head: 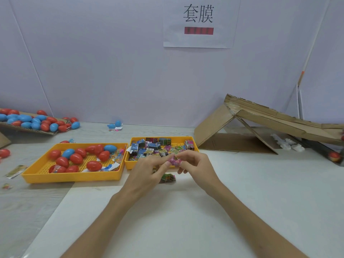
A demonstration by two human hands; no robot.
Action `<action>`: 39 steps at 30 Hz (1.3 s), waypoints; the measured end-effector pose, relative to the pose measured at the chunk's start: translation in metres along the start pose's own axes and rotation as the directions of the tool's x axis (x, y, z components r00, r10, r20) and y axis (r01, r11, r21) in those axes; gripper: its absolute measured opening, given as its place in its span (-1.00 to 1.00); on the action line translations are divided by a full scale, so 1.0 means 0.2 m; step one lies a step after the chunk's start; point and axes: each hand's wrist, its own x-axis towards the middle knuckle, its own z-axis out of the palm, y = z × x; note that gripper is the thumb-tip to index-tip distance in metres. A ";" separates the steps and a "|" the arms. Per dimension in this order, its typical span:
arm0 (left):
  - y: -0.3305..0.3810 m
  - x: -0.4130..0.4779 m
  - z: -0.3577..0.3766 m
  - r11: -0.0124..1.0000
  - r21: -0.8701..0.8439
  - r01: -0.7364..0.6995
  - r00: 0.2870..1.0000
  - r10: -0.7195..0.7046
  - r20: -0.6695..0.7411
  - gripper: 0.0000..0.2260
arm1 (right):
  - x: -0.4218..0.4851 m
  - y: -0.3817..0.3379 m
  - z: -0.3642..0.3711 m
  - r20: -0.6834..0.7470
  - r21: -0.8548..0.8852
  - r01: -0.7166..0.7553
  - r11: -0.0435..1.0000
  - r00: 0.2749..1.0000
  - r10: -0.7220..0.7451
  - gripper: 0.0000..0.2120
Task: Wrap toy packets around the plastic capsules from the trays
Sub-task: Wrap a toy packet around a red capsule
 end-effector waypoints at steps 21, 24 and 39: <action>0.06 0.03 -0.06 0.875 -0.404 0.267 0.963 -0.232 0.133 -0.95 | -0.01 0.00 0.00 -0.059 -0.121 0.100 0.988 0.992 -0.108 -0.75; 0.04 0.03 -0.09 0.890 -0.379 0.254 0.966 -0.215 0.141 -0.95 | -0.01 0.01 0.00 -0.088 -0.113 0.107 0.988 0.989 -0.117 -0.73; -0.33 -0.03 -0.45 0.440 0.346 0.829 0.559 -0.681 -0.473 -0.85 | 0.01 0.00 -0.02 -0.106 -0.105 0.047 0.993 0.993 -0.058 -0.85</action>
